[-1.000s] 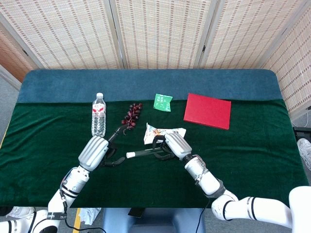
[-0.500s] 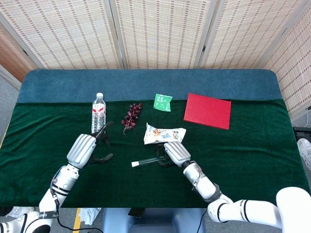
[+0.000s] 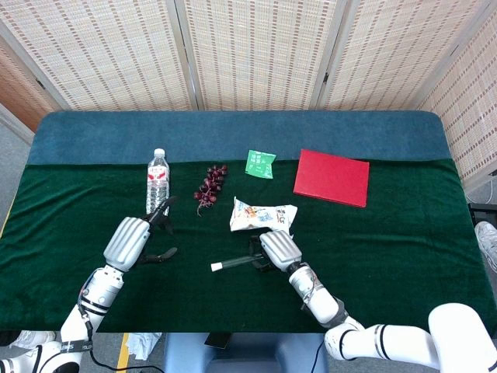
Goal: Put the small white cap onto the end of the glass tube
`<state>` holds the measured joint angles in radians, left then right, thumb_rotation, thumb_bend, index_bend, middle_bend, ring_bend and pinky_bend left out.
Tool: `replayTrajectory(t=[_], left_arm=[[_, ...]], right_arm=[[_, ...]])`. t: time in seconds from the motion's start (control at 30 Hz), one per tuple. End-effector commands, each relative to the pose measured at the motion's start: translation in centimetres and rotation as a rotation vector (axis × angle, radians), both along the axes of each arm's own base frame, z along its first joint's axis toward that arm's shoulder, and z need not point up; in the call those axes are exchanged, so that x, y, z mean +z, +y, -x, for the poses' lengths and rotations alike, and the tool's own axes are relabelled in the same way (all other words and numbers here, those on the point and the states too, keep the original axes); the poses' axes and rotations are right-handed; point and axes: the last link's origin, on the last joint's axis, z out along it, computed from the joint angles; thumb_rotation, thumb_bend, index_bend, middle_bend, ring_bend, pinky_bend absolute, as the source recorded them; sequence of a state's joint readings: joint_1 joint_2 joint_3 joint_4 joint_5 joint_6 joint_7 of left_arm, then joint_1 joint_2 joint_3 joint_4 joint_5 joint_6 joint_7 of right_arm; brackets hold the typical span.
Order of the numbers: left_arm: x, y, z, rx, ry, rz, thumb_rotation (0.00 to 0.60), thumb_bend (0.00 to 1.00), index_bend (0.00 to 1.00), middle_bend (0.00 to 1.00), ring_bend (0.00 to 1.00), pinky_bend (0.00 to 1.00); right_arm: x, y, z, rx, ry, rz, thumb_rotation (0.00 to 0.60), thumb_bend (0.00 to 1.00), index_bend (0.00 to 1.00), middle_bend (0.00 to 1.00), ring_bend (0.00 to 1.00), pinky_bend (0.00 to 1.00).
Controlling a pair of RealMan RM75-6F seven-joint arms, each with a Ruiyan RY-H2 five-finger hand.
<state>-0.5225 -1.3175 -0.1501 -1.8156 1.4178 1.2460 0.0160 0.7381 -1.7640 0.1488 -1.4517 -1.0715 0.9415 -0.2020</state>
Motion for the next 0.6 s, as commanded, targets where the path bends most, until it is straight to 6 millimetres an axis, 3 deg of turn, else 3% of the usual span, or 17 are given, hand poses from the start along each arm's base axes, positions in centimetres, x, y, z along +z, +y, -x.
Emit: replayTrajectory(t=[0.03, 0.23, 0.33, 0.53, 0.6], left_arm=[[0.0, 0.0, 0.0, -0.003, -0.011, -0.009, 0.6, 0.29, 0.0, 0.53, 0.47, 0.63], [0.0, -0.1, 0.1, -0.006, -0.034, -0.022, 0.6, 0.29, 0.0, 0.53, 0.47, 0.63], [0.2, -0.1, 0.4, 0.005, -0.039, -0.031, 0.6, 0.29, 0.0, 0.53, 0.47, 0.63], [1.5, 0.2, 2.5, 0.091, 0.044, -0.062, 0.6, 0.29, 0.01, 0.49, 0.44, 0.57], [2.3, 0.3, 3.8, 0.133, 0.089, -0.111, 0.6, 0.29, 0.07, 0.48, 0.4, 0.52]], right_arm=[[-0.1, 0.1, 0.1, 0.001, 0.016, 0.0, 0.6, 0.69, 0.46, 1.0, 1.0, 1.0], [0.1, 0.3, 0.0, 0.011, 0.025, -0.002, 0.6, 0.68, 0.39, 1.0, 1.0, 1.0], [1.7, 0.3, -0.4, 0.027, -0.015, 0.033, 0.6, 0.68, 0.37, 1.0, 1.0, 1.0], [8.8, 0.4, 1.0, 0.054, -0.07, 0.197, 0.6, 0.68, 0.36, 0.99, 1.0, 1.0], [11.6, 0.7, 2.2, 0.057, -0.055, 0.277, 0.6, 0.68, 0.36, 0.94, 1.0, 1.0]])
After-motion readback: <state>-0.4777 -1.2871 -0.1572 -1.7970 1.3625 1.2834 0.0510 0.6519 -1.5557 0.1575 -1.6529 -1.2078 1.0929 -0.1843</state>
